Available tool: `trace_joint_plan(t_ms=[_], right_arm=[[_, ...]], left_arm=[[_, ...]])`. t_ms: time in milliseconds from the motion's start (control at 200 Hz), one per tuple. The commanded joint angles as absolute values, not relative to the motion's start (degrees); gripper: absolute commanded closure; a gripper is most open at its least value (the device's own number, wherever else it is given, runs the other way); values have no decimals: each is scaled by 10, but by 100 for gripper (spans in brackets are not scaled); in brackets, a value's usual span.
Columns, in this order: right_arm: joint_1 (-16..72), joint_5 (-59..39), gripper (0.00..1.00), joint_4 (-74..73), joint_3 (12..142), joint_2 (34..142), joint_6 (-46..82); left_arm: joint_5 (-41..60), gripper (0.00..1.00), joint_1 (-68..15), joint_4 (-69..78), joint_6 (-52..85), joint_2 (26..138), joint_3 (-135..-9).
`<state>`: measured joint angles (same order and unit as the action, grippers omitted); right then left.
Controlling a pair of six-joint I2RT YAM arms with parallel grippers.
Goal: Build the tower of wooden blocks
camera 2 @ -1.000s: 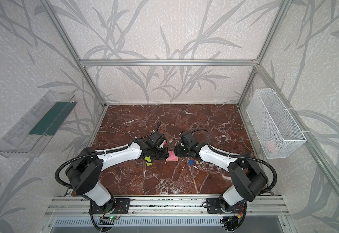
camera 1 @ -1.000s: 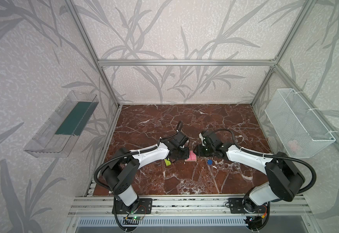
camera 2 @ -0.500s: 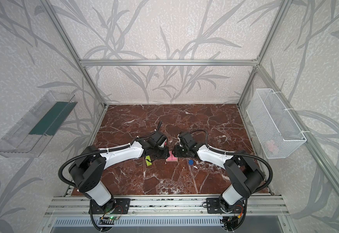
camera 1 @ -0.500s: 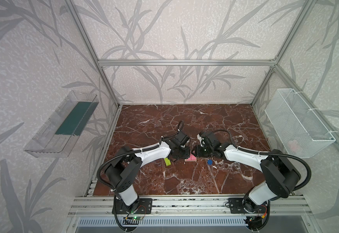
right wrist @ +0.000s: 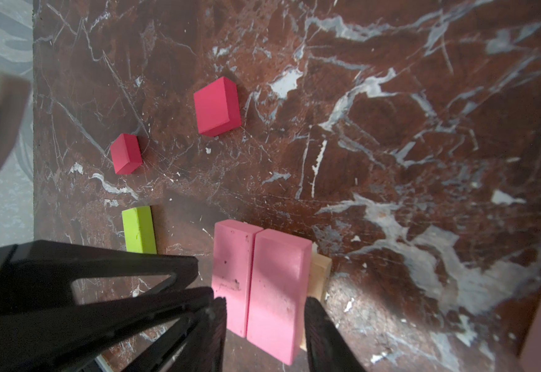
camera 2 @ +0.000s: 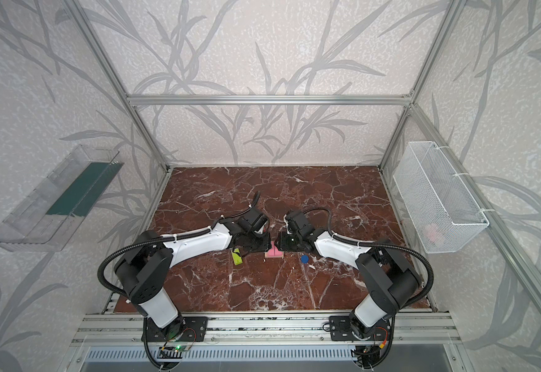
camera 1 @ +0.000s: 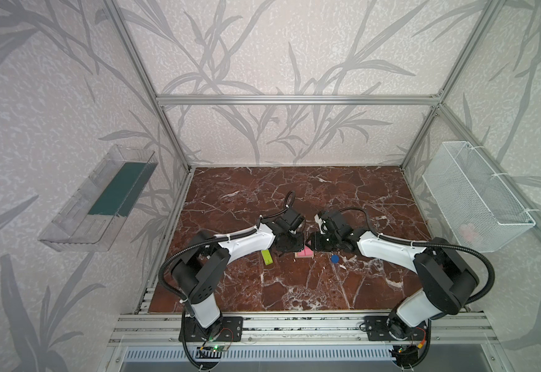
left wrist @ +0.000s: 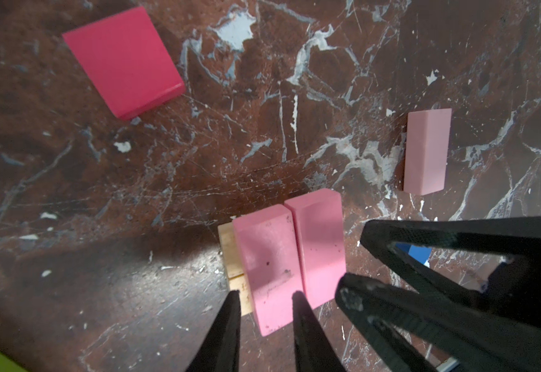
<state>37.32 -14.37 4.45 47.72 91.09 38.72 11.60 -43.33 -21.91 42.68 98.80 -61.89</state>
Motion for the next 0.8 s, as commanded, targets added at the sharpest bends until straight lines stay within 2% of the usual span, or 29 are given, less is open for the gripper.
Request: trace_joint_plan(t_ms=[0, 795], right_arm=[[369, -150, 60, 37, 470, 921, 384], [367, -158, 65, 22, 465, 933, 393]], left_arm=[[103, 73, -430, -230, 433, 1000, -640], [111, 77, -430, -216, 442, 1022, -651]])
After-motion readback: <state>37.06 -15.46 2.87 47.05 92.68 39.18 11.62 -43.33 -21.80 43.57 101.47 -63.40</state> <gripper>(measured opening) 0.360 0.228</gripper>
